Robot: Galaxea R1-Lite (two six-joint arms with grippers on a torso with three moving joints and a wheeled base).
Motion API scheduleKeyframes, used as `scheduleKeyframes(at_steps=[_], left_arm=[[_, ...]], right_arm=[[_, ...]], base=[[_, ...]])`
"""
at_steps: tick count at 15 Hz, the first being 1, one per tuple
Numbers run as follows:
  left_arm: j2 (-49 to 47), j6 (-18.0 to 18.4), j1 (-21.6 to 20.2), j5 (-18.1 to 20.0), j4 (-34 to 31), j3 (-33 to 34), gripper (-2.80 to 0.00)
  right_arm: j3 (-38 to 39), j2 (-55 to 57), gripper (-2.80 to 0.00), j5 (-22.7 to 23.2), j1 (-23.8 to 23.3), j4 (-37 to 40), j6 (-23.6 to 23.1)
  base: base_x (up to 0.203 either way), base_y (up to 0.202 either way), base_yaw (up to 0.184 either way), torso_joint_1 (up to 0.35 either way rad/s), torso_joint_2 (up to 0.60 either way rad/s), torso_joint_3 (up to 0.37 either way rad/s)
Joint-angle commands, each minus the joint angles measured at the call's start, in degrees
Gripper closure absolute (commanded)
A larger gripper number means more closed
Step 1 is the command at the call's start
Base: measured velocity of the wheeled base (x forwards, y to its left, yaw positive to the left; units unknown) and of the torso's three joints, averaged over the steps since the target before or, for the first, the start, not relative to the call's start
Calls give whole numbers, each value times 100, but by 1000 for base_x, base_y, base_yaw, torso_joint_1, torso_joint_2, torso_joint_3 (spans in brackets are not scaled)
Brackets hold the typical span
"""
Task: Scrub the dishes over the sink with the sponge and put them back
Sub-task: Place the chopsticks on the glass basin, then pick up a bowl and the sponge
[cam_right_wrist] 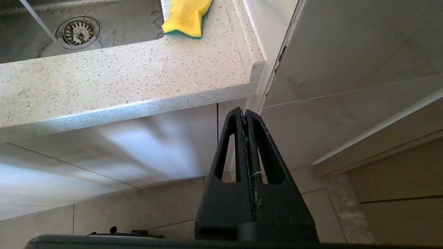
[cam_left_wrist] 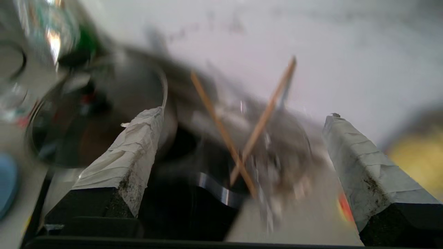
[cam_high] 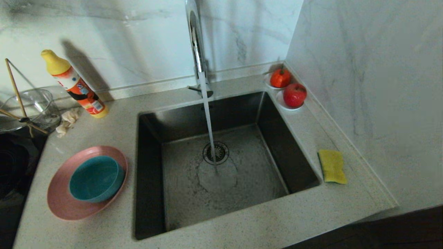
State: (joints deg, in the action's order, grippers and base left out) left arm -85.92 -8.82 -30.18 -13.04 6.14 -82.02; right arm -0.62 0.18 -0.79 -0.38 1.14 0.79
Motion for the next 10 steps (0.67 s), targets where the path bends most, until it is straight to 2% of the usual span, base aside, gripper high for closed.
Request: scheduleKeyframes(at_steps=[1, 2, 4, 8, 9, 10], left_arm=[[1144, -59, -17, 110, -755, 381, -280], [1467, -73, -20, 186, -1088, 641, -280], [2134, -90, -27, 597, -1956, 1085, -280], [2976, -84, -27, 1578, -4890, 1314, -280], [3049, -59, -25, 1884, -5366, 1416, -280], [3073, -11, -19, 2030, -5533, 1687, -280]], right_arm=[[1, -1, 0, 0, 1, 0, 0], [1, -1, 0, 0, -4, 0, 0], [1, -1, 0, 0, 1, 0, 0], [1, -1, 0, 0, 3, 0, 0], [1, -1, 0, 0, 1, 0, 0], [1, -1, 0, 0, 0, 0, 0]], base=[[0, 0, 0, 0, 0, 0], [0, 0, 0, 0, 0, 0], [0, 0, 0, 0, 0, 0], [0, 0, 0, 0, 0, 0], [0, 0, 0, 0, 0, 0], [0, 0, 0, 0, 0, 0]])
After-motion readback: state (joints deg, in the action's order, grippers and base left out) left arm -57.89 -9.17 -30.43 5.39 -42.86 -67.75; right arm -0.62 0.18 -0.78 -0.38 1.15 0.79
